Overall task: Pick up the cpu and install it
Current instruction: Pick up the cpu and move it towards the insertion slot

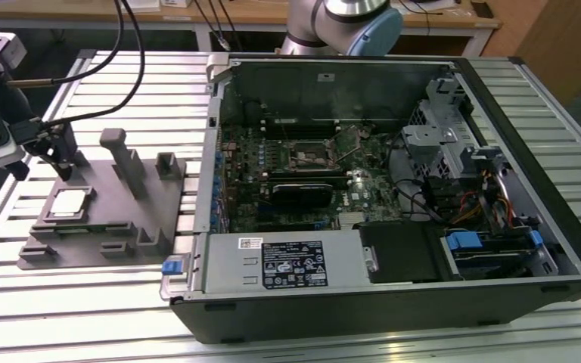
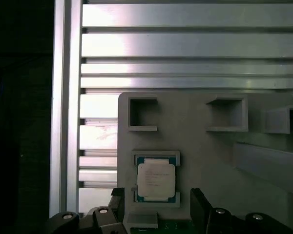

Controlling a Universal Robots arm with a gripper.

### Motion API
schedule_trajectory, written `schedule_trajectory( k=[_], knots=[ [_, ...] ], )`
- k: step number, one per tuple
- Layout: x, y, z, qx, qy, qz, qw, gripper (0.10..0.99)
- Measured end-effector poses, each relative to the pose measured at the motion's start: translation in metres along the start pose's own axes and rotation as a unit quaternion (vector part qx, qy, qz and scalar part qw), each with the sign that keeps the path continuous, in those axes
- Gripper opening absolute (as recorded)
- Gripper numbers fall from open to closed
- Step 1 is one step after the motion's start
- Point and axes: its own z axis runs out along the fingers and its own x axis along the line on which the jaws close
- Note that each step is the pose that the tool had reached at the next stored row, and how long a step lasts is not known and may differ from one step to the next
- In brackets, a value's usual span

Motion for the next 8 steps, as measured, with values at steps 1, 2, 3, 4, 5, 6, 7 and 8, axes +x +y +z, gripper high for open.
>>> schedule_trajectory(
  k=[1, 2, 3, 4, 5, 6, 7, 8],
  knots=[
    [0.0, 0.0, 0.0002, 0.0, 0.0, 0.0, 1.0, 0.647],
    [0.0, 0.0, 0.0004, 0.0, 0.0, 0.0, 1.0, 0.647],
    [0.0, 0.0, 0.0007, 0.0, 0.0, 0.0, 1.0, 0.647],
    [0.0, -0.0001, 0.001, 0.0, 0.0, 0.0, 1.0, 0.647],
    [0.0, -0.0001, 0.0013, 0.0, 0.0, 0.0, 1.0, 0.647],
    [0.0, -0.0001, 0.0014, 0.0, 0.0, 0.0, 1.0, 0.647],
    [0.0, -0.0001, 0.0015, 0.0001, 0.0001, 0.0, 1.0, 0.647],
    [0.0, -0.0001, 0.0016, 0.0001, 0.0001, 0.0, 1.0, 0.647]
  ],
)
